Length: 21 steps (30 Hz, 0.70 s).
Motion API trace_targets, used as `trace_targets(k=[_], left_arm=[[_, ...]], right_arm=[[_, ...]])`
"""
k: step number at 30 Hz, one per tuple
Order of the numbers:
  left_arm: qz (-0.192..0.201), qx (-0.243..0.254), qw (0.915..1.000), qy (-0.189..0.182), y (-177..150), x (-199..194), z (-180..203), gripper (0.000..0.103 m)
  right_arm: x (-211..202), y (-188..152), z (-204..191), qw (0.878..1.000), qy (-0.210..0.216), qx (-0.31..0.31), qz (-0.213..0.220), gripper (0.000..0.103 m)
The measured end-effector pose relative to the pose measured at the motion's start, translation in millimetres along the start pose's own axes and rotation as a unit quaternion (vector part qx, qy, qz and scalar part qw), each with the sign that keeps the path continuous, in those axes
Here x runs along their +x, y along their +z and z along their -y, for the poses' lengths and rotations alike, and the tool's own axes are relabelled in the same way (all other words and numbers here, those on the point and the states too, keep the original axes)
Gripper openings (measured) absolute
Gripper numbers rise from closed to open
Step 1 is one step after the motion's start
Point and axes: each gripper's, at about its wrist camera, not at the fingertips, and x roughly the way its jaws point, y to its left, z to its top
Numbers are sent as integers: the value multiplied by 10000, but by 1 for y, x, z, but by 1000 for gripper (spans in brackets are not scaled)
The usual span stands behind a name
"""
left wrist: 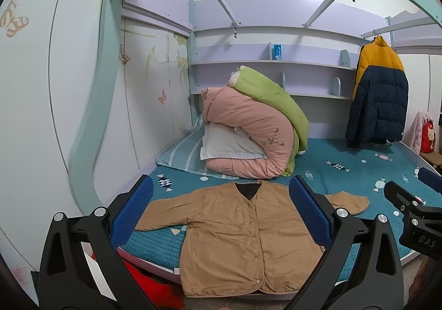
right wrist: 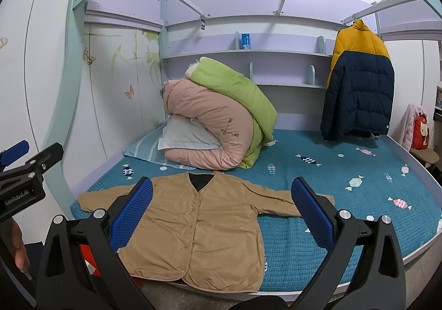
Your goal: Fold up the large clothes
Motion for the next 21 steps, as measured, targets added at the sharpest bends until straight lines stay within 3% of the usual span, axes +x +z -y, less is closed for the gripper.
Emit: trace_targets(k=[21], left_arm=[[-42,36,10000,-50,-2,0,6,99]], right_arm=[[-1,-4,3,10000,-67,44,32,97]])
